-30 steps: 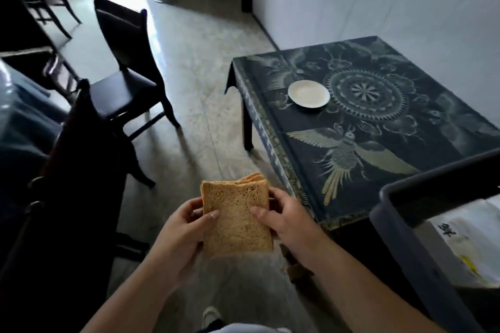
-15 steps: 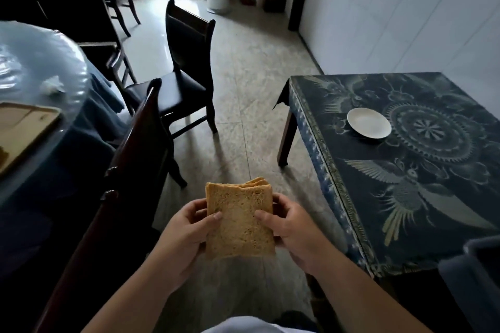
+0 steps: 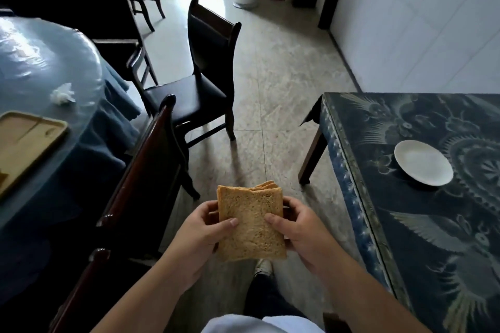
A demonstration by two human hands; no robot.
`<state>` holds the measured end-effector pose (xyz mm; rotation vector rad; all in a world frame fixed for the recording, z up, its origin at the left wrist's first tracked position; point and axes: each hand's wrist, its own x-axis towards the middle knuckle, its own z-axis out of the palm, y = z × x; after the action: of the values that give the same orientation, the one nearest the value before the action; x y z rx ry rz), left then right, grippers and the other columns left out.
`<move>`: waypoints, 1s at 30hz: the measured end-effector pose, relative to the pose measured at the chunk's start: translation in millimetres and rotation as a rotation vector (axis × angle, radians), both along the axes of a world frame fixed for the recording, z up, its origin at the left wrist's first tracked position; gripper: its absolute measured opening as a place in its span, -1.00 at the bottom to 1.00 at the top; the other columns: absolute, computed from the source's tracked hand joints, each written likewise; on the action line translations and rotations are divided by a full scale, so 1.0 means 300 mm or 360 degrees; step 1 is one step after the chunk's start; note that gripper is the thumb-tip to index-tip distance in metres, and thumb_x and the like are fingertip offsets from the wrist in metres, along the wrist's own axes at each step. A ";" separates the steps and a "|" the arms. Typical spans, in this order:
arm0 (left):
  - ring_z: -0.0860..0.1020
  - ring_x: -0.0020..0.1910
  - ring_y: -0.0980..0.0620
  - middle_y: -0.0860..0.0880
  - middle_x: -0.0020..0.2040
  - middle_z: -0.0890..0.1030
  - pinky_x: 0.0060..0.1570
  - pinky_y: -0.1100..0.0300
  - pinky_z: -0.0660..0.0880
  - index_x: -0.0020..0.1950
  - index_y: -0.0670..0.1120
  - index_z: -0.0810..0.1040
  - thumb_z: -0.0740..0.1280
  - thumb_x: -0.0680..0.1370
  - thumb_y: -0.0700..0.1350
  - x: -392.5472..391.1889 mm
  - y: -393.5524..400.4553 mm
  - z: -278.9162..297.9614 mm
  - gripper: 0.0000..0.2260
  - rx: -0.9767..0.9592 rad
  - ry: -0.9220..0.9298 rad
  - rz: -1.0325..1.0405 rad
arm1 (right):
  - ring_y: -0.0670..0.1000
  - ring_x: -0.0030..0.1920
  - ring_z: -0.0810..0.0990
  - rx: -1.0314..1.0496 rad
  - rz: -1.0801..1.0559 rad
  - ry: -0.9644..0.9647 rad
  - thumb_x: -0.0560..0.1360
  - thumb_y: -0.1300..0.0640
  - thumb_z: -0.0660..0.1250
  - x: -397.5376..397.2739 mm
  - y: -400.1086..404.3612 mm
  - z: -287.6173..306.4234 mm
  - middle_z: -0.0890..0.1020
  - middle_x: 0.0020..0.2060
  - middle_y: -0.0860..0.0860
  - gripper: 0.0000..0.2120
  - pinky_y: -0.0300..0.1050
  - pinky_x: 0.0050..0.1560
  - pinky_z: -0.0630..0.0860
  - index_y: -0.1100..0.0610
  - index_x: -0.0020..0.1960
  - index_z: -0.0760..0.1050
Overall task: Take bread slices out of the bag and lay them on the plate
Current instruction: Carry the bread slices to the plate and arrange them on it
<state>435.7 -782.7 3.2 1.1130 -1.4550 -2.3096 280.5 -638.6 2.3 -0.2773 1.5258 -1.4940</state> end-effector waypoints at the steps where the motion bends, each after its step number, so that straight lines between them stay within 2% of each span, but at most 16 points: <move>1: 0.71 -0.02 -0.05 0.01 -0.05 0.74 -0.09 -0.03 0.66 0.18 -0.06 0.56 0.56 0.31 -0.14 -0.053 -0.034 -0.001 -0.54 -0.0011 -0.0008 0.0025 | 0.02 -0.07 0.73 -0.0007 0.0008 -0.0018 0.44 0.26 0.48 -0.057 -0.041 -0.007 0.68 0.03 0.10 -0.64 -0.06 -0.23 0.66 0.06 0.19 0.49; 5: 0.71 -0.07 -0.04 -0.02 -0.07 0.74 -0.22 0.07 0.66 0.17 -0.08 0.56 0.51 0.43 -0.24 -0.255 -0.156 0.017 -0.66 -0.0016 -0.0025 0.0146 | 0.01 -0.07 0.72 0.0030 0.0143 0.0054 0.44 0.19 0.50 -0.284 -0.189 0.003 0.68 0.05 0.09 -0.63 -0.06 -0.22 0.65 0.03 0.20 0.50; 7: 0.71 -0.09 -0.01 -0.04 -0.05 0.73 -0.20 0.07 0.67 0.17 -0.06 0.56 0.50 0.46 -0.24 -0.344 -0.214 0.034 -0.68 -0.0054 -0.0029 0.0181 | -0.02 -0.05 0.72 0.0022 0.0226 0.0109 0.40 0.12 0.54 -0.393 -0.263 0.021 0.68 0.04 0.05 -0.63 -0.07 -0.20 0.66 -0.04 0.15 0.51; 11: 0.70 -0.09 0.05 -0.05 0.05 0.68 -0.18 0.12 0.66 0.18 -0.02 0.54 0.53 0.44 -0.16 -0.478 -0.319 0.046 -0.65 -0.0128 -0.0062 0.0242 | -0.02 -0.03 0.71 -0.0005 0.0345 0.0112 0.26 -0.01 0.58 -0.557 -0.407 0.049 0.68 0.05 0.05 -0.52 -0.06 -0.16 0.66 -0.07 0.14 0.51; 16: 0.70 -0.06 0.03 -0.05 0.09 0.66 -0.18 0.12 0.66 0.20 0.01 0.52 0.56 0.35 -0.06 -0.588 -0.458 0.046 -0.54 -0.0131 -0.0075 0.0199 | -0.01 -0.01 0.71 -0.0022 0.0403 0.0153 0.25 -0.04 0.57 -0.674 -0.554 0.038 0.66 0.07 0.06 -0.48 -0.06 -0.11 0.66 -0.04 0.15 0.49; 21: 0.71 -0.05 -0.07 -0.13 0.08 0.68 -0.07 -0.11 0.67 0.19 -0.07 0.54 0.56 0.35 -0.12 -0.727 -0.639 0.025 -0.55 -0.0081 -0.0098 0.0140 | 0.05 0.01 0.71 0.0001 0.0318 0.0114 0.39 0.09 0.55 -0.803 -0.698 -0.013 0.67 0.08 0.11 -0.55 -0.03 -0.11 0.66 0.05 0.23 0.49; 27: 0.68 0.02 -0.12 -0.13 0.08 0.68 -0.08 -0.08 0.65 0.17 -0.06 0.55 0.50 0.46 -0.21 -0.974 -0.914 -0.013 -0.68 -0.0127 -0.0161 -0.0053 | 0.06 0.04 0.69 0.0011 0.0089 0.0142 0.40 0.08 0.53 -0.962 -0.882 -0.039 0.66 0.09 0.10 -0.58 0.02 -0.04 0.67 0.00 0.21 0.48; 30: 0.67 0.04 -0.15 -0.14 0.06 0.70 -0.05 -0.08 0.64 0.17 -0.10 0.55 0.55 0.36 -0.13 -1.132 -1.026 0.001 -0.58 -0.0128 -0.0165 -0.0273 | 0.07 0.10 0.66 0.0041 -0.0116 0.0200 0.42 0.01 0.51 -1.040 -0.928 -0.038 0.64 0.13 0.08 -0.49 0.11 0.07 0.64 0.02 0.30 0.43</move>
<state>96.0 -1090.6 3.5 1.1428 -1.7285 -2.3107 -31.5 -917.0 -9.1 -0.3086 1.6693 -1.5374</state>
